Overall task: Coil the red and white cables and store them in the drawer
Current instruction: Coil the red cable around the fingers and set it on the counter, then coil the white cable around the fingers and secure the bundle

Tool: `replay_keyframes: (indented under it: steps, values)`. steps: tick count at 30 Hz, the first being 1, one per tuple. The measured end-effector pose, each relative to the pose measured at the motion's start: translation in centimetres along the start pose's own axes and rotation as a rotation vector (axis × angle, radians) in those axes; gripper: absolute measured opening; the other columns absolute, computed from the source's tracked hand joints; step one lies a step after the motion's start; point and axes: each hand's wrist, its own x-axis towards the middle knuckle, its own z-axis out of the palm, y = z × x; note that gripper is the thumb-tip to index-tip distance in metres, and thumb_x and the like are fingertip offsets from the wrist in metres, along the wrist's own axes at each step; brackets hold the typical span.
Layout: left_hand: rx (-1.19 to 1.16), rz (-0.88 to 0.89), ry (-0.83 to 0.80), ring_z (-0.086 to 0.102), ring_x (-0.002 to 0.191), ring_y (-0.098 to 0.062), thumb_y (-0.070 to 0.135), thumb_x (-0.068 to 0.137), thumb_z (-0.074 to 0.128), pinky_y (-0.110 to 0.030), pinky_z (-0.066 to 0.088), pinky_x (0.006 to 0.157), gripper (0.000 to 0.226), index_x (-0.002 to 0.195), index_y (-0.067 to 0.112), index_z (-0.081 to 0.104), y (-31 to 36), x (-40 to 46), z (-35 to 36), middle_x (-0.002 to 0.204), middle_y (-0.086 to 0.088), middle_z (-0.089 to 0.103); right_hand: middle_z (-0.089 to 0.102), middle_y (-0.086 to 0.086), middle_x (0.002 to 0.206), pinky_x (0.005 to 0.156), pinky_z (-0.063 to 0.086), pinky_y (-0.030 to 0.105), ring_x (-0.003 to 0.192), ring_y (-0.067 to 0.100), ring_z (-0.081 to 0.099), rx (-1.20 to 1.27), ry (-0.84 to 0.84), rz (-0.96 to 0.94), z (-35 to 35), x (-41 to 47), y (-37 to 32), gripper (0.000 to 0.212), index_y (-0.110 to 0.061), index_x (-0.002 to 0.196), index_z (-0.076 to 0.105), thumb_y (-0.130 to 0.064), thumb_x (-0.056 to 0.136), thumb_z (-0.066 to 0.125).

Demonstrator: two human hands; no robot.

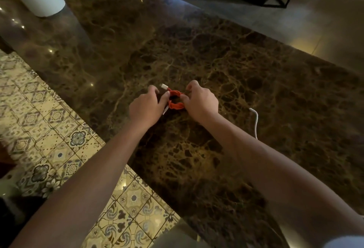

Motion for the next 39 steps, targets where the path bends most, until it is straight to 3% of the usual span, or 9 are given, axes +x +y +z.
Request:
replay_keyframes:
  steps: [6,10,19,24,27,30,33,36,39]
  values:
    - [-0.162,-0.069,-0.060,0.071,0.073,-0.020,0.065,0.104,0.034,-0.039,0.057,0.072,0.051,0.121,0.024,0.057,-0.1,0.4,-0.4,0.083,0.002,0.072,0.062,-0.011,0.083,0.053,0.044,0.025,0.069,0.005,0.060,0.104,-0.086,0.048,-0.6,0.2,0.2,0.024,-0.025,0.115,0.056,-0.045,0.103,0.056]
    - [-0.324,-0.123,-0.103,0.070,0.055,-0.019,0.058,0.106,0.037,-0.035,0.057,0.068,0.044,0.111,0.022,0.062,0.0,0.4,-1.0,0.070,0.000,0.073,0.068,-0.007,0.089,0.065,0.056,0.032,0.077,0.012,0.067,0.240,-0.116,0.094,-1.0,0.1,0.3,0.033,-0.021,0.119,0.060,-0.049,0.105,0.047]
    - [-0.093,-0.055,0.012,0.069,0.078,-0.023,0.058,0.106,0.033,-0.041,0.055,0.074,0.049,0.106,0.020,0.065,-0.4,0.0,-1.4,0.081,0.000,0.070,0.072,-0.002,0.091,0.078,0.064,0.041,0.081,0.015,0.072,0.327,-0.151,0.124,-1.8,-0.7,0.3,0.035,-0.020,0.122,0.059,-0.048,0.105,0.049]
    - [-0.191,-0.015,0.130,0.064,0.069,-0.013,0.045,0.109,0.041,-0.027,0.041,0.056,0.039,0.108,0.016,0.067,-0.7,-0.8,-2.2,0.076,0.002,0.068,0.069,-0.004,0.087,0.067,0.066,0.038,0.072,0.013,0.072,0.374,-0.130,0.089,-3.7,-2.2,0.2,0.024,-0.020,0.122,0.059,-0.036,0.105,0.056]
    - [-0.283,0.125,0.201,0.066,0.070,-0.012,0.035,0.109,0.048,-0.021,0.043,0.057,0.029,0.110,0.014,0.069,0.2,-2.3,-3.0,0.079,0.004,0.069,0.068,-0.009,0.091,0.068,0.066,0.036,0.075,0.009,0.071,0.455,-0.030,0.052,-6.0,-4.0,1.2,0.016,-0.022,0.118,0.062,-0.029,0.104,0.059]
    - [-0.344,0.320,0.269,0.064,0.082,-0.010,0.025,0.107,0.054,-0.012,0.043,0.066,0.023,0.115,0.011,0.070,2.5,-4.3,-3.2,0.097,0.003,0.069,0.066,-0.012,0.096,0.077,0.064,0.037,0.086,0.008,0.068,0.427,0.113,0.031,-9.0,-6.8,4.0,0.013,-0.025,0.115,0.063,-0.029,0.102,0.061]
    - [-0.392,0.502,0.276,0.064,0.090,-0.010,0.021,0.103,0.058,-0.018,0.051,0.075,0.025,0.123,0.013,0.069,5.0,-5.5,-2.1,0.114,-0.001,0.069,0.068,-0.006,0.113,0.090,0.057,0.038,0.103,0.014,0.065,0.207,0.218,0.052,-11.0,-9.8,8.1,0.022,-0.024,0.118,0.066,-0.037,0.101,0.060]
    - [-0.409,0.626,0.153,0.062,0.116,-0.016,0.022,0.101,0.062,-0.033,0.055,0.097,0.033,0.133,0.015,0.064,7.8,-6.3,0.1,0.131,-0.003,0.065,0.065,-0.004,0.121,0.090,0.046,0.030,0.114,0.017,0.059,-0.027,0.137,0.147,-11.3,-13.4,11.8,0.038,-0.023,0.123,0.068,-0.051,0.099,0.059]
    - [-0.375,0.757,0.004,0.050,0.139,-0.020,0.028,0.099,0.067,-0.037,0.042,0.117,0.047,0.143,0.016,0.058,10.5,-7.7,2.2,0.147,-0.005,0.058,0.064,-0.003,0.131,0.100,0.047,0.034,0.123,0.018,0.055,-0.143,0.061,0.193,-10.9,-17.9,14.0,0.049,-0.024,0.131,0.065,-0.057,0.096,0.060]
